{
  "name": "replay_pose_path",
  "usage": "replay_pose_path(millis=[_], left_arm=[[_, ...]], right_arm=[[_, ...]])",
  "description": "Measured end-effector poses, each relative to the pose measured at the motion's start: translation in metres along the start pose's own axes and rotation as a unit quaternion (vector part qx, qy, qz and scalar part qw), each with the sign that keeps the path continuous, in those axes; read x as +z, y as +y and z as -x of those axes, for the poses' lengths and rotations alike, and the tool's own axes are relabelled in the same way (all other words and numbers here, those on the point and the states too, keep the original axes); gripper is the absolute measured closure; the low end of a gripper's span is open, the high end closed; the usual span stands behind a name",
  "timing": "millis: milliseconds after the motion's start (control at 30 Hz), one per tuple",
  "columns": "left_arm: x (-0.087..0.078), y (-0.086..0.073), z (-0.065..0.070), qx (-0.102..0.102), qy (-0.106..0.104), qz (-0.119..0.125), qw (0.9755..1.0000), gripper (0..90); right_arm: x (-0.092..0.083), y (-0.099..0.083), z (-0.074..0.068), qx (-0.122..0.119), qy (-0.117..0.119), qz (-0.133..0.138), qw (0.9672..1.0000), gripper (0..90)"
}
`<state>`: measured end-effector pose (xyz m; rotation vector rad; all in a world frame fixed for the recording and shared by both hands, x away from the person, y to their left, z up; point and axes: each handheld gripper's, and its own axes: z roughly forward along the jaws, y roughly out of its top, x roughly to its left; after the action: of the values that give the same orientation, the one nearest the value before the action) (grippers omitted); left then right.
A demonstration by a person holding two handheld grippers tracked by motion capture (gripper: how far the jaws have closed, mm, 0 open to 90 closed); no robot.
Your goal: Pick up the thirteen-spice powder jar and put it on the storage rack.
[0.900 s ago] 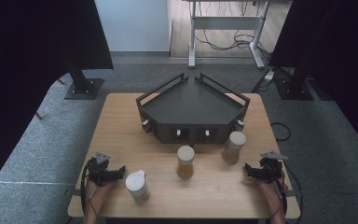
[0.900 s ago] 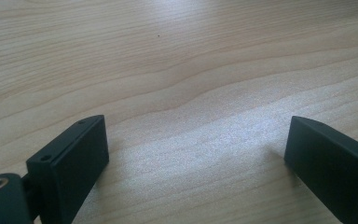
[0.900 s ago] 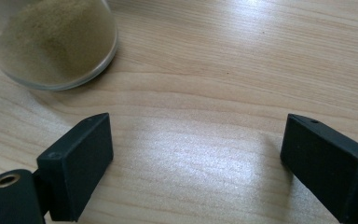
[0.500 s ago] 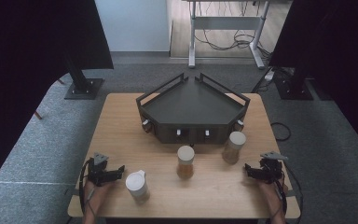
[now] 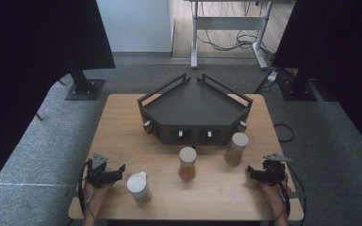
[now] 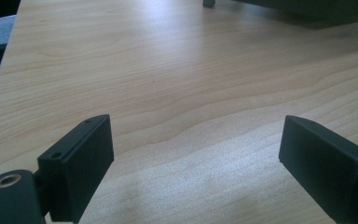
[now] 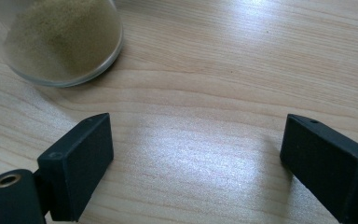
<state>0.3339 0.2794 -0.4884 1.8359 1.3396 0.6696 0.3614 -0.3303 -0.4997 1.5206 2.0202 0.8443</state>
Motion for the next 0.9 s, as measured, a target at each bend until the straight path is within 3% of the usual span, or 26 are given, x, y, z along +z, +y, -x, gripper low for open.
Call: replay_pose_path(millis=[233, 900], left_arm=[[-0.007, 0.003, -0.003, -0.005, -0.005, 0.016, 0.9998, 9.9], [-0.028, 0.016, 0.006, 0.021, -0.023, 0.055, 0.9980, 10.2]], right_arm=[[0.000, 0.000, 0.000, -0.001, 0.001, 0.000, 1.0000, 8.8], [0.000, 0.000, 0.000, -0.001, 0.001, 0.000, 1.0000, 8.8]])
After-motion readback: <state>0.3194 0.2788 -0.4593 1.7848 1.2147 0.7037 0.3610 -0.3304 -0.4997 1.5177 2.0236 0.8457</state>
